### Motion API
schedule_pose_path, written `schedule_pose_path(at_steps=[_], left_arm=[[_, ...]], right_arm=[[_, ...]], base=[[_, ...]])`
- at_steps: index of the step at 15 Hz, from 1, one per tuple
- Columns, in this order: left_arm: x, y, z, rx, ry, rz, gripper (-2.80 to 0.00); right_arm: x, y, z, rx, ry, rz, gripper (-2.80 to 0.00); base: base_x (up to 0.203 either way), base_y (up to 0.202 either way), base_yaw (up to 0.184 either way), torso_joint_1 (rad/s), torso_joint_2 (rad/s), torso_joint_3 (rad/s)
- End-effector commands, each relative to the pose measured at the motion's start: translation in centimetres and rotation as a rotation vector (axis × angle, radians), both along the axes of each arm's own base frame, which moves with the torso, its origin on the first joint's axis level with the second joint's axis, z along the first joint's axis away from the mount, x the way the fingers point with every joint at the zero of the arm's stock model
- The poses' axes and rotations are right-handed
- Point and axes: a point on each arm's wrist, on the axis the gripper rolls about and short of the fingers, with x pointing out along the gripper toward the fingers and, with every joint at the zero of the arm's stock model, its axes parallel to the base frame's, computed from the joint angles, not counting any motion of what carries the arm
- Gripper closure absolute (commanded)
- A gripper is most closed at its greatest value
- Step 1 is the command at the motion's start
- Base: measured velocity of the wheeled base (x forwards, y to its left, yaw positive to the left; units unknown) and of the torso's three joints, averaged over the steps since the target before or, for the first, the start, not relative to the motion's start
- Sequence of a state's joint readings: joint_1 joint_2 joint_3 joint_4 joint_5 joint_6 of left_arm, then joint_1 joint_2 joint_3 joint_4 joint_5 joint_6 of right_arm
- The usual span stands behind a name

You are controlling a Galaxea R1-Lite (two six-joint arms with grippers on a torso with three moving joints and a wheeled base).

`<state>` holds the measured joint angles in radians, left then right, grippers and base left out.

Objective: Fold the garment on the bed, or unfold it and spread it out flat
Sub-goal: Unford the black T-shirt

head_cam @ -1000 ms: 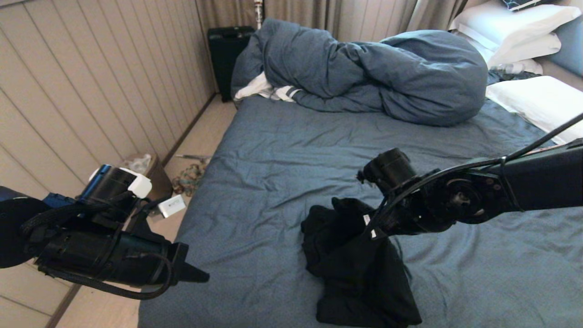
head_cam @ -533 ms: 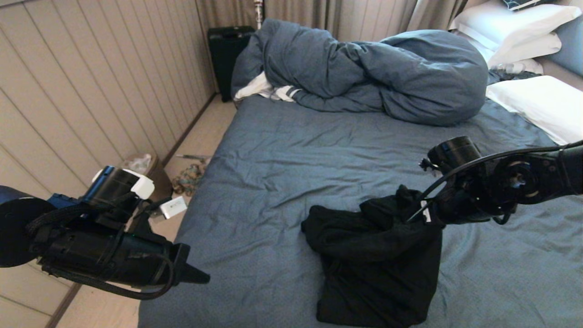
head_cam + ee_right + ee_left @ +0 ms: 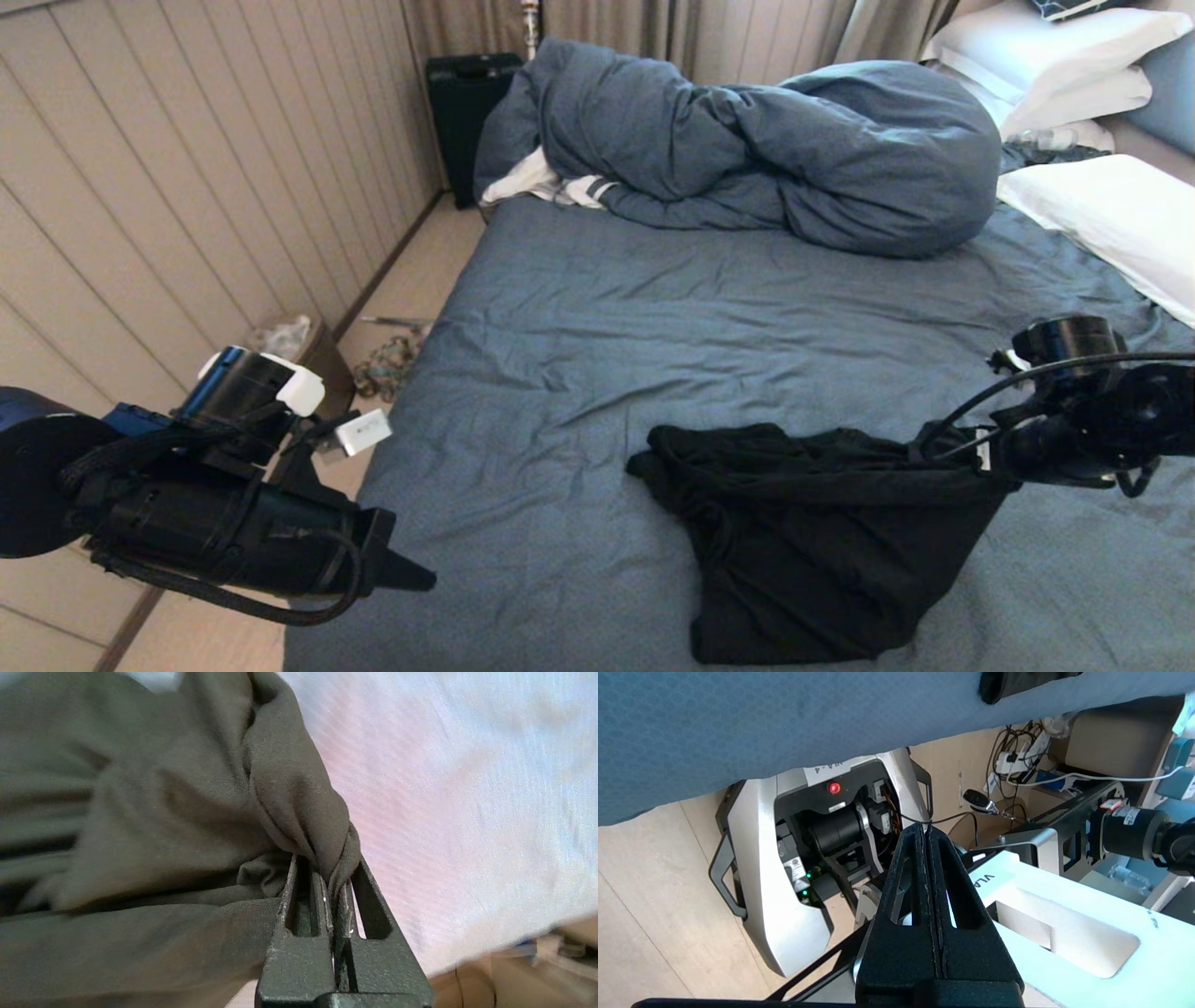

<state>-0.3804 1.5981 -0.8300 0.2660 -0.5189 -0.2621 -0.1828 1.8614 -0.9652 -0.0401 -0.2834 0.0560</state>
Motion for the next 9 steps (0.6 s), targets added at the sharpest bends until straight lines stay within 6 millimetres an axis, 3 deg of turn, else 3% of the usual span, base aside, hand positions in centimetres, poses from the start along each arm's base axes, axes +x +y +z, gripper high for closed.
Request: schedule_pose_path(at_steps=[1,3,8,9], left_arm=[[-0.1,-0.2,-0.1,-0.001,0.006,-0.007,0.0],[-0.1,-0.2,-0.1,-0.001,0.007,-0.008,0.0],[-0.1,-0.3,-0.3,0.003,0.012,-0.011,0.0],[-0.1,-0.3,-0.3,0.002,0.012,-0.01,0.0]], right_arm=[[-1.1,-2.1,-2.0,0.02,0.049,-0.052,0.0],[-2.4,-3.4,-3.6,0.035,0.071,-0.06,0.0],[-3.3,-3.3,-7.2,0.014,0.093,-0.016,0.0],[-3.5,-3.2,-7.3,0.009,0.088,-0.01,-2.8]], base=[[0.0,0.0,0.0,0.0,0.0,0.0],[0.0,0.0,0.0,0.0,0.0,0.0],[0.0,0.0,0.0,0.0,0.0,0.0],[0.0,0.0,0.0,0.0,0.0,0.0]])
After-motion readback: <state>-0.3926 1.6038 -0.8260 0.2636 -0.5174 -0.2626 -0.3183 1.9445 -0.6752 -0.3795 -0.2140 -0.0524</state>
